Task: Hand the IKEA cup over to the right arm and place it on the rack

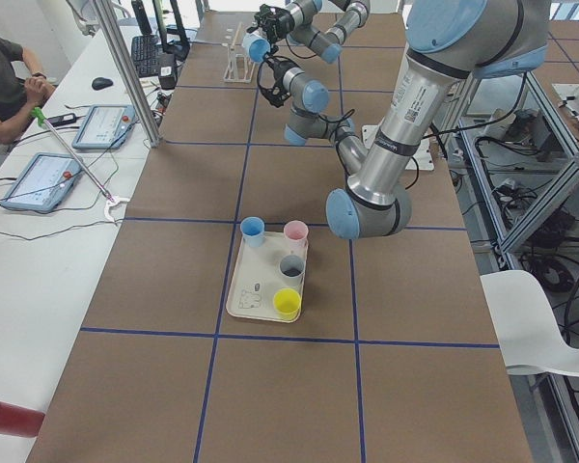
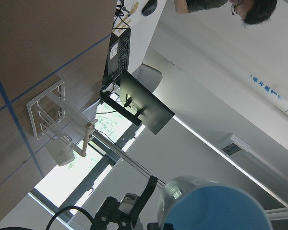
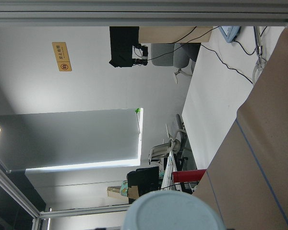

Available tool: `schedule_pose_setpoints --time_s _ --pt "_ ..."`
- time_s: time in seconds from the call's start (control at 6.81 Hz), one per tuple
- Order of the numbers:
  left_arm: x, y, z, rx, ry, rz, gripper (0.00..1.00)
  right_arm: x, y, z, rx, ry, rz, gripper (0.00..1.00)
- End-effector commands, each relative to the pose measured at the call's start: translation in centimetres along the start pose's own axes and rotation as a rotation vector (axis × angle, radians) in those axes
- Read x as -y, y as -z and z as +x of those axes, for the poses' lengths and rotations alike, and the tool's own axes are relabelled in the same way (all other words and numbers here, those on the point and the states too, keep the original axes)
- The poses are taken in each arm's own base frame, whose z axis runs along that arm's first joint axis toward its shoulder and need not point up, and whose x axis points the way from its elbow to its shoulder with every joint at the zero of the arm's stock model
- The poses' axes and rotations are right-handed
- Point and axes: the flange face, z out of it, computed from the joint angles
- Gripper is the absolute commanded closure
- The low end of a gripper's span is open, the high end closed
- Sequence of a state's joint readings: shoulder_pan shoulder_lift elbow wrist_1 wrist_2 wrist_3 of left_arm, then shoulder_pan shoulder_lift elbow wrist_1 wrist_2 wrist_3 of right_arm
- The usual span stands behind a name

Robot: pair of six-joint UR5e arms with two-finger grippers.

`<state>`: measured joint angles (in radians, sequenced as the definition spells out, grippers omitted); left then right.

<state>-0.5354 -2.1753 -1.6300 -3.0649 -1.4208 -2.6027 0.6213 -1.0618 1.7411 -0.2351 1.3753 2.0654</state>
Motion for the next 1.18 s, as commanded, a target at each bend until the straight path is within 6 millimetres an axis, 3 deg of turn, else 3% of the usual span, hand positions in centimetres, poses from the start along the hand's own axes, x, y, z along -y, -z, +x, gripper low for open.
schedule_pose_setpoints --time_s 0.0,0.29,0.59,1.03 --pt "-0.2 -0.1 0.1 -0.002 -0.005 -0.003 0.01 0.2 0.0 0.0 0.003 0.003 0.010 1.00" --pt "0.1 0.1 0.2 -0.018 -0.016 0.009 0.00 1.1 0.1 -0.6 0.011 0.013 0.024 1.00" --pt "0.1 0.3 0.4 -0.019 -0.030 0.007 0.00 3.5 0.2 -1.8 0.031 0.092 0.102 1.00" --pt "0.9 0.7 0.2 0.003 -0.193 0.034 0.00 11.8 -0.2 -4.4 -0.159 0.426 0.366 1.00"
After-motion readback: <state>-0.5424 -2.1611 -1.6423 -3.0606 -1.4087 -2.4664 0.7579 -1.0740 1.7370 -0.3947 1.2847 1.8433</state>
